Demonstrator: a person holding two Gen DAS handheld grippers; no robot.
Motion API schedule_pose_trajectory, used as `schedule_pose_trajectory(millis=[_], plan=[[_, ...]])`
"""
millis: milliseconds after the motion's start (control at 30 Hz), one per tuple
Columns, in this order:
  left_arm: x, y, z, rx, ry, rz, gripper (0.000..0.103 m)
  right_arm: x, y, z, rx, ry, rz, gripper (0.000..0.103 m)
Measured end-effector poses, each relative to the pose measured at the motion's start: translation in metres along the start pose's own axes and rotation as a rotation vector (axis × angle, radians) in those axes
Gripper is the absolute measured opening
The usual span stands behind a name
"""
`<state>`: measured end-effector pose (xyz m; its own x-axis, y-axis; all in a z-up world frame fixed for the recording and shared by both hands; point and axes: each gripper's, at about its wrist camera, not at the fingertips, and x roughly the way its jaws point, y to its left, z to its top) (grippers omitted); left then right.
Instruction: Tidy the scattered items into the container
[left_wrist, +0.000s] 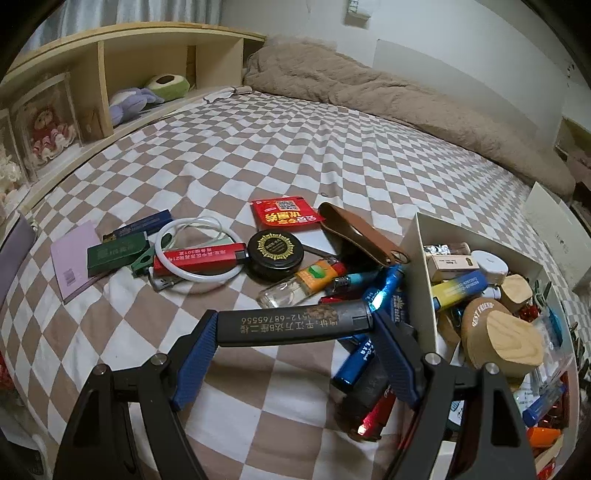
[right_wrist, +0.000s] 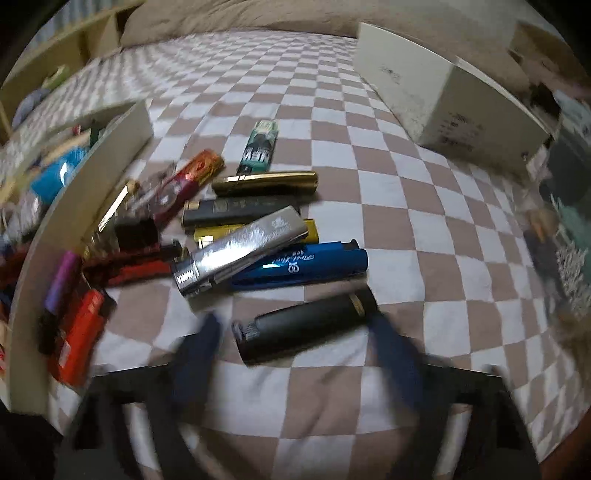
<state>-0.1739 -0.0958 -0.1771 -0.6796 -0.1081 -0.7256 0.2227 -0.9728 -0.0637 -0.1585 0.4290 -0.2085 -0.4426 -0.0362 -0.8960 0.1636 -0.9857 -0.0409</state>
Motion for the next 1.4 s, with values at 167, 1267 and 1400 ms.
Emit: schedule_pose_trajectory(millis=[167,1267,1400], plan=[[-0.002,-0.002,0.001,-0.004,-0.008,-0.023,0.082,-0.007,0.0,-0.011,0.066,-0.016,0.018,0.05],[0.003,-0.014,-0.001,0.001,-0.007,-0.081,0.082,0.002,0.009,0.002,-0.312,0.115,0.172,0.092],[-0.001,-0.015,-0.002,-0.003,-0.013,-0.099,0.082,0.001,0.008,-0.006,-0.184,0.117,0.159,0.092]])
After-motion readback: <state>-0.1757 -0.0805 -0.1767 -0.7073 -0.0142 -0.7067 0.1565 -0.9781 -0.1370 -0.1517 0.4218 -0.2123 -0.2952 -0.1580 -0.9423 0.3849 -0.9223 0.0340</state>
